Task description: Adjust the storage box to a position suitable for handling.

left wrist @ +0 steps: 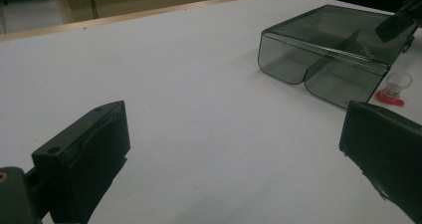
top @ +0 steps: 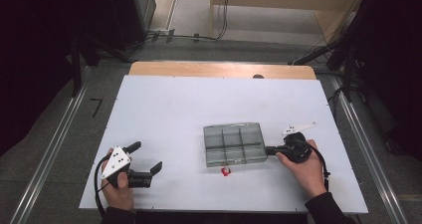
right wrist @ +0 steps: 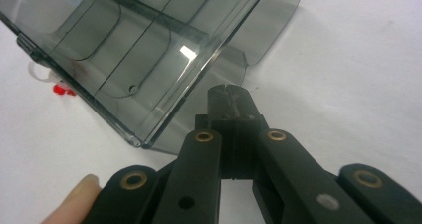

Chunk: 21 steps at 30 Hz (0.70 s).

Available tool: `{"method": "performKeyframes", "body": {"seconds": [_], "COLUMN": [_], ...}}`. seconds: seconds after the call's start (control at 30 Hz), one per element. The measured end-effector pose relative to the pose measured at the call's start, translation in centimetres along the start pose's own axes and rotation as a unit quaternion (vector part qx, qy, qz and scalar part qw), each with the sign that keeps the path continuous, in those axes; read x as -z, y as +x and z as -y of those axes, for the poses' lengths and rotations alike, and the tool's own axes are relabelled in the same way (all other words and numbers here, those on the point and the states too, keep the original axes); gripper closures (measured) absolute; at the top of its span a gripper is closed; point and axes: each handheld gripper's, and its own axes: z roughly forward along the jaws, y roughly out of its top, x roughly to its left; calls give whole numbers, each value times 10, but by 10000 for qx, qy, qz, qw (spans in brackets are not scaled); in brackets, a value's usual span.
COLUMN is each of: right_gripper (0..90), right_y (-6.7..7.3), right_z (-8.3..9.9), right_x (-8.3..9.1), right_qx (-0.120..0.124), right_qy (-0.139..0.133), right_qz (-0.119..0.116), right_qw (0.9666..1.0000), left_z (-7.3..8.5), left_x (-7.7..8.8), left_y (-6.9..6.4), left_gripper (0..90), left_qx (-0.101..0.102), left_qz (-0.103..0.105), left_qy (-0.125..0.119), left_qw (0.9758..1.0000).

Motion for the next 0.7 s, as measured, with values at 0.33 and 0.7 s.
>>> {"method": "performKeyframes", "body": {"seconds": [0.33, 0.7], "right_gripper": [886, 886], "right_y": [17, 24], "right_z": [5, 10], "right_x": [-1, -4], "right_qx": [74, 114], "right_qy": [-145, -325], "right_qz": [-29, 18], "right_qw": [9999, 9994], "left_z": [0, -1], "left_x": [0, -2], "left_y": [0, -1], "left_gripper": [0, 0], "left_qx": [-6, -31], "left_qz": [-6, -11], "left_qy": [11, 53], "left_qw": [10000, 10000]}}
